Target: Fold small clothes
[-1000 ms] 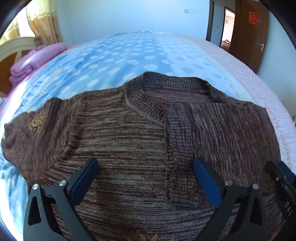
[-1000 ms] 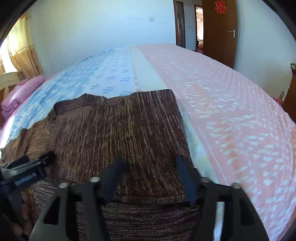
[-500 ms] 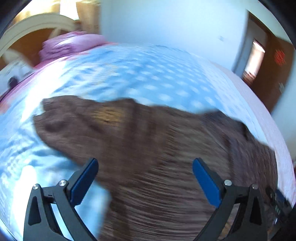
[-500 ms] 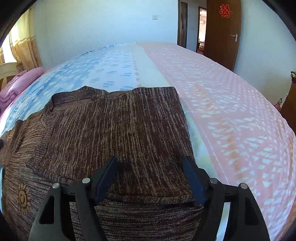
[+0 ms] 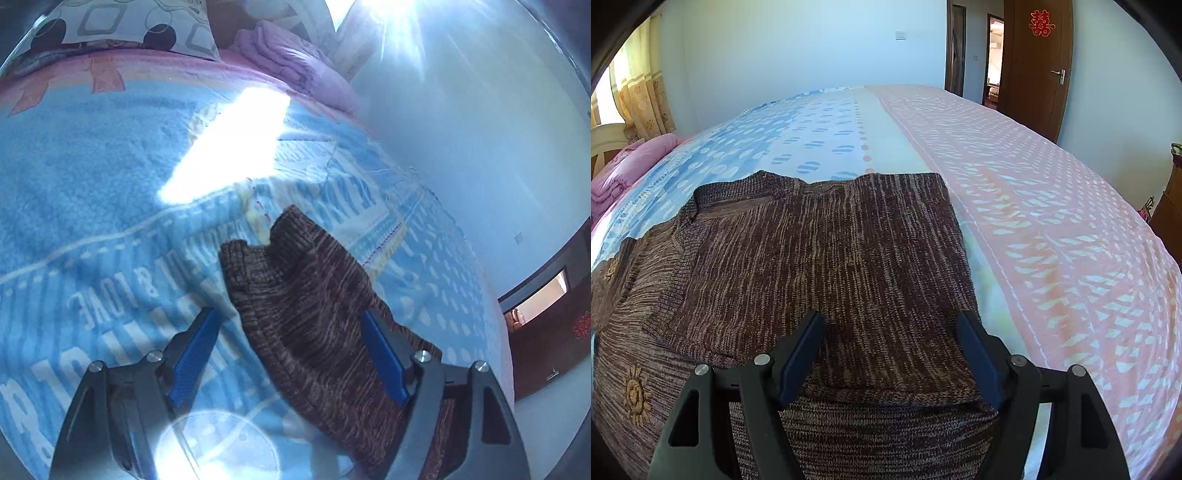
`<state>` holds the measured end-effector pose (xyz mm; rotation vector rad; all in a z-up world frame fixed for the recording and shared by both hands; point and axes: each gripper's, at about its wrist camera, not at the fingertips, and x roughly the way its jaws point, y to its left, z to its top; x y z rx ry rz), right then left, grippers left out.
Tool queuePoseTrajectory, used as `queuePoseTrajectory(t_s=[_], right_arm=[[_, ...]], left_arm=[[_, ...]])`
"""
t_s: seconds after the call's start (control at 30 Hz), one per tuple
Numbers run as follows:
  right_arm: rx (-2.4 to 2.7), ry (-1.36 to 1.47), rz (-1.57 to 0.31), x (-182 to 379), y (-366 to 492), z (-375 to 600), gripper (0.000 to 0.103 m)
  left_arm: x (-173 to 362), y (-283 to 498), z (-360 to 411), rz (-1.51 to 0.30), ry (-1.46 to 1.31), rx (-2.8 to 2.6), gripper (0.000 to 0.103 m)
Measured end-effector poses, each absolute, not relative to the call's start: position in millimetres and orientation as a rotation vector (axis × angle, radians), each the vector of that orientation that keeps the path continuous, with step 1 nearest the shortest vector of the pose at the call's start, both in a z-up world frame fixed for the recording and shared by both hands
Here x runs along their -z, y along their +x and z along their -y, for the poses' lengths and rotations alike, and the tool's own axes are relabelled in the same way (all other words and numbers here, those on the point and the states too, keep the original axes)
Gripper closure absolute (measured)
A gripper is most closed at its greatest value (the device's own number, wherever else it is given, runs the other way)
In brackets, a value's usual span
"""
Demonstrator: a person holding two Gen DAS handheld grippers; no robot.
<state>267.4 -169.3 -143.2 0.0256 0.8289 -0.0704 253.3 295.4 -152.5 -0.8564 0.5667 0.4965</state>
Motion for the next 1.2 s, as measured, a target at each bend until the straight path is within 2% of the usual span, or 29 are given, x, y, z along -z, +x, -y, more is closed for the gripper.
queuePoseTrajectory(t_s=[0.07,0.13,0.2,0.27,0.37,0.53,0.83,1.0,1.1,1.2], right_arm=[[0.070,0.026,-0.829,143,268,169,0.027],[0.070,0.026,-0.828,143,268,169,0.027],[0.070,0.026,-0.828,144,268,169,0.027],[0.070,0.026,-0.828,144,268,169,0.027],[0.069,0.027,-0.828,144,267,170,0.027],[0.069,0.028,-0.827,143,267,170,0.027],[0.070,0.027,-0.825,143,268,170,0.027],[0.070,0.028,-0.824,143,270,169,0.027],[0.069,0.028,-0.824,143,270,169,0.027],[0.070,0.028,-0.824,143,270,168,0.027]], left_arm=[[152,260,-300,-0.545,-0.889,-0.439,0.035],[158,269,-306,-0.545,-0.935,-0.383,0.040],[163,270,-309,-0.537,-0.935,-0.399,0.056],[168,265,-310,-0.532,-0.932,-0.414,0.079],[177,252,-322,-0.483,-1.039,-0.371,0.090],[171,253,-318,-0.500,-1.003,-0.374,0.092],[117,255,-286,-0.445,-0.773,-0.379,0.092],[67,278,-197,-0.423,-0.466,-0.179,0.092],[57,283,-129,-0.434,-0.326,-0.051,0.092],[78,293,-64,-0.538,-0.169,-0.008,0.082]])
